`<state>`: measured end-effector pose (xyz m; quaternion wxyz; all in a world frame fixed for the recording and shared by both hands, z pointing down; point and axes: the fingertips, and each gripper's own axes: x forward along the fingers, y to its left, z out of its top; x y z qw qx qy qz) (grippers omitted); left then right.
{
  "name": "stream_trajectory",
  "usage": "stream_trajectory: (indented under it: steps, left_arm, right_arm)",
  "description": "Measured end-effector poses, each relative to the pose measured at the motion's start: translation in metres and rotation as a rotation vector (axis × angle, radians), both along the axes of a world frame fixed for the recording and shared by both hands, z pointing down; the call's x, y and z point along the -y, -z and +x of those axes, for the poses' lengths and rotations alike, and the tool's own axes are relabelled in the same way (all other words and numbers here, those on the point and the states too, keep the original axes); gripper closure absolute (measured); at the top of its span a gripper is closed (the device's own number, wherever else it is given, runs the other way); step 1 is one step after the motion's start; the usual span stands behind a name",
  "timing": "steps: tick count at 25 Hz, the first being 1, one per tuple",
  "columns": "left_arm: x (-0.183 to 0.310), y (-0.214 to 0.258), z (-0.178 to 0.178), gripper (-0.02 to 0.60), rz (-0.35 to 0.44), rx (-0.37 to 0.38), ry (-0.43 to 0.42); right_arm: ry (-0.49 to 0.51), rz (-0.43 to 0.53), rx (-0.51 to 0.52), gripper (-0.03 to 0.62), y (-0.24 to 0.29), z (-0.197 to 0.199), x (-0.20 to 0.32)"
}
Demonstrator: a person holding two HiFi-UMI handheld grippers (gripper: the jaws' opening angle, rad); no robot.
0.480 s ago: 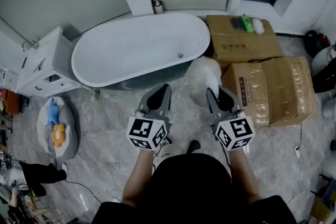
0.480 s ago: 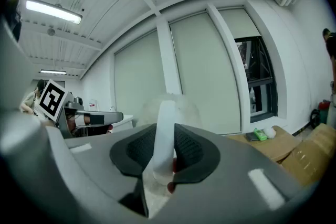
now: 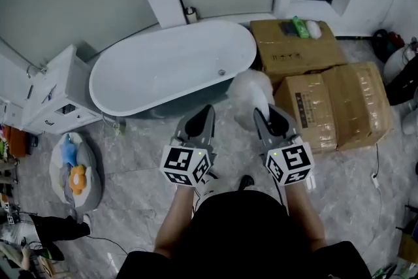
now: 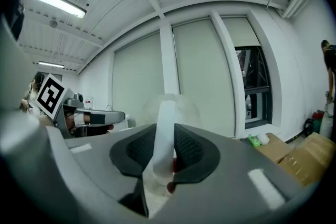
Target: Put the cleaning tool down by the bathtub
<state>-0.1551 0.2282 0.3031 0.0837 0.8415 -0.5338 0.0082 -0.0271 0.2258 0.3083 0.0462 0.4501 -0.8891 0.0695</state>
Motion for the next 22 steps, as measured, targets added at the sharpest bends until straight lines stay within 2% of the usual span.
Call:
stream_trajectory:
  steps: [7, 22]
  left_arm:
    - [-0.012, -0.006, 0.02, 0.584, -0.008, 0.006, -0.024]
    - [-0.025, -0.018, 0.07, 0.584, -0.034, 0.015, -0.046]
  right_arm:
    - [-0.04, -0.022, -0.002, 0.496, -0.006, 0.016, -0.006]
    - [-0.009, -0.038, 0.007, 0.496, -0.013, 0.056, -0.016]
